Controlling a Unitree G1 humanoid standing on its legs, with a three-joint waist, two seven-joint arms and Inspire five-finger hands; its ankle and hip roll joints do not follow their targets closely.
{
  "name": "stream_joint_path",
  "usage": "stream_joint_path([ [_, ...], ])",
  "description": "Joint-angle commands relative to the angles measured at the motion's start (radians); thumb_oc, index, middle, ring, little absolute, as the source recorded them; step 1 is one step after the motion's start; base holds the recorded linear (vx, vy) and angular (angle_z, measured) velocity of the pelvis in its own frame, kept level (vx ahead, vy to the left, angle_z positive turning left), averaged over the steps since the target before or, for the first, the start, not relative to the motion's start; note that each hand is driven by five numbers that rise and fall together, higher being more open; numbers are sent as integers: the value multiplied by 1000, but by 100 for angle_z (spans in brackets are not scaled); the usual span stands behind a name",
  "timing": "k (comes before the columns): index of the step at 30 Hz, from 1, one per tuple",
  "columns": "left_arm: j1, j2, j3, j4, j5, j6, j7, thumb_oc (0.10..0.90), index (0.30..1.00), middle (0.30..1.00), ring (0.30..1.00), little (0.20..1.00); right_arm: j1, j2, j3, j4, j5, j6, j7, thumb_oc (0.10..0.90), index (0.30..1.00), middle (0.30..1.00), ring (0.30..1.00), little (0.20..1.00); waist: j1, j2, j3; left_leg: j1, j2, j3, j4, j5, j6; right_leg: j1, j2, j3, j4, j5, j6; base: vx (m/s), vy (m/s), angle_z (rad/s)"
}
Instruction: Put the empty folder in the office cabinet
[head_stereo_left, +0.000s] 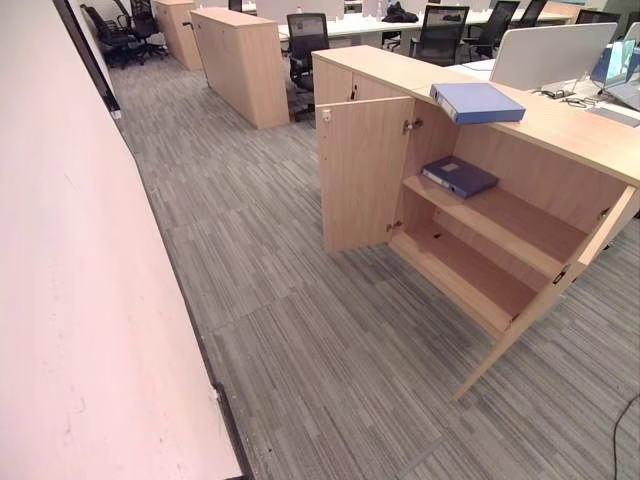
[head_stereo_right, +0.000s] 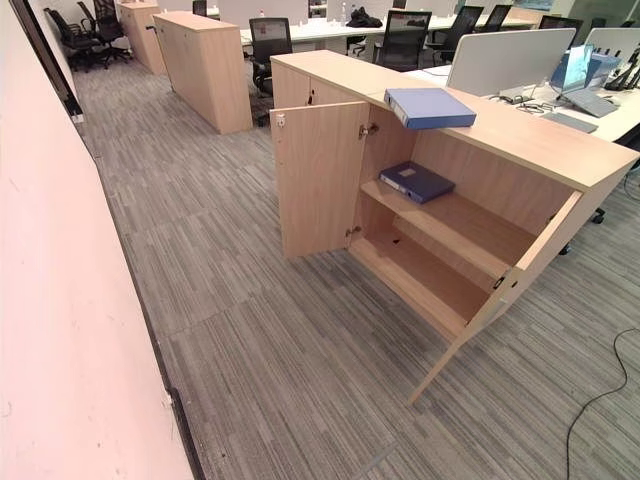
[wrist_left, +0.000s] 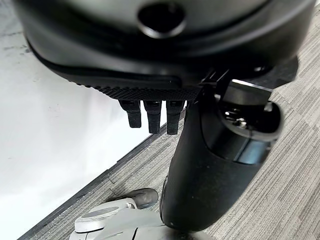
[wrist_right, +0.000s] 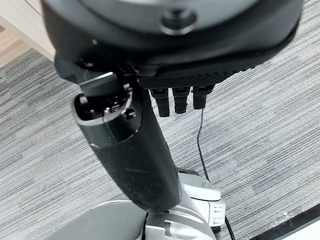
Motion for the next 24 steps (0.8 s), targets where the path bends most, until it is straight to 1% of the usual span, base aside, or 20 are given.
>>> stream_joint_path([
  [1,-70,20,23,69,-19,-3,12,800,900,900,900,900,-69,-26,30,36,-8,-9,0,800,900,900,900,900,-17,-39,35,-2,-18,-23,13,-100,1,-22,-9,-26,55,-83,58,-25,-115,-3],
  [2,-74,23,24,68,-25,-4,13,800,900,900,900,900,-71,-25,30,37,-6,-12,-2,800,900,900,900,900,-17,-48,47,-31,-12,-9,79,-123,-5,-31,-9,-22,79,-96,50,-50,-151,-5],
  [4,-84,25,23,64,-33,-5,17,800,900,900,900,900,-76,-26,26,40,1,-14,-6,800,900,900,900,900,-14,-60,74,-113,-12,23,259,-156,-23,-36,-13,-28,116,-116,35,-62,-128,-3],
  [5,-91,25,20,58,-38,-7,22,800,900,900,900,900,-81,-29,23,40,5,-15,-9,800,900,900,900,900,-7,-69,97,-178,-6,33,377,-144,-26,-28,-18,-32,127,-124,24,-42,-139,9],
  [6,-95,23,19,52,-42,-6,24,800,900,900,900,900,-88,-33,22,40,7,-12,-13,800,900,900,900,900,-4,-68,110,-238,1,26,475,-121,-26,-25,-15,-41,130,-131,13,-21,-100,14],
  [7,-95,23,19,52,-42,-6,24,800,900,900,900,900,-88,-33,22,40,7,-12,-13,800,900,900,900,900,-5,-68,109,-239,1,26,476,-121,-26,-26,-15,-41,130,-131,13,15,-108,23],
  [8,-101,22,17,43,-50,-9,34,800,900,900,900,900,-93,-45,18,39,10,-10,-21,800,900,900,900,900,1,-69,128,-334,-3,11,621,-60,-9,-21,-10,-51,142,-144,-4,37,-81,10],
  [9,-101,21,17,42,-54,-11,35,800,900,900,900,900,-92,-50,17,38,11,-10,-25,800,900,900,900,900,2,-72,130,-376,-5,13,641,-49,-1,-20,-13,-49,146,-149,-5,37,-80,9],
  [10,-101,21,17,42,-54,-11,35,800,900,900,900,900,-92,-50,17,38,11,-10,-25,800,900,900,900,900,1,-71,128,-380,-5,12,644,-51,-1,-23,-12,-50,147,-149,-6,64,-4,-2],
  [11,-99,19,15,41,-56,-13,37,800,900,900,900,900,-92,-53,18,38,10,-11,-25,800,900,900,900,900,4,-73,127,-411,-7,12,630,-47,3,-21,-16,-47,151,-155,-5,187,50,-6],
  [12,-93,17,18,40,-63,-15,37,800,900,900,900,900,-90,-57,22,35,3,-10,-27,800,900,900,900,900,17,-72,122,-426,-6,3,498,-39,1,-5,-21,-37,142,-169,1,264,75,-9],
  [13,-91,16,18,42,-62,-15,40,800,900,900,900,900,-89,-57,24,36,0,-12,-27,800,900,900,900,900,21,-65,115,-417,4,-6,429,-7,-10,6,-16,-34,134,-175,3,320,106,-10],
  [14,-88,15,19,44,-61,-16,45,800,900,900,900,900,-86,-56,26,35,-5,-14,-32,800,900,900,900,900,27,-53,109,-414,16,-17,318,51,-26,23,-7,-31,119,-177,7,274,89,-15],
  [15,-84,14,19,45,-61,-15,46,800,900,900,900,900,-84,-58,25,34,-8,-15,-34,800,900,900,900,900,33,-48,111,-407,22,-21,213,91,-34,47,-5,-27,103,-180,9,280,87,-11],
  [17,-82,12,24,49,-66,-16,53,800,900,900,900,900,-81,-58,18,35,-2,-20,-41,800,900,900,900,900,40,-40,109,-423,29,-17,77,115,-48,83,-3,-19,79,-188,17,288,92,-5],
  [18,-79,9,30,52,-68,-17,57,800,900,900,900,900,-77,-57,13,37,0,-21,-40,800,900,900,900,900,45,-38,106,-417,32,-10,43,125,-53,107,-5,-9,66,-194,22,318,113,-2],
  [19,-68,8,40,60,-70,-16,53,800,900,900,900,900,-70,-54,10,39,-2,-22,-36,800,900,900,900,900,48,-31,89,-396,36,-12,-2,132,-55,115,-1,0,61,-196,28,336,136,-3],
  [21,-55,5,50,74,-70,-16,53,800,900,900,900,900,-59,-47,6,50,-15,-20,-30,800,900,900,900,900,51,-19,62,-372,37,-21,-8,178,-64,136,-9,12,55,-210,39,357,194,-25],
  [22,-50,7,62,76,-73,-15,52,800,900,900,900,900,-57,-43,7,53,-24,-16,-27,800,900,900,900,900,54,-17,50,-360,36,-20,-8,188,-63,140,-19,18,58,-219,45,227,153,-49],
  [24,-45,8,70,80,-77,-15,47,800,900,900,900,900,-52,-40,9,58,-31,-14,-20,800,900,900,900,900,61,-19,37,-350,26,-29,-8,180,-53,139,-33,26,68,-224,53,217,167,-48],
])
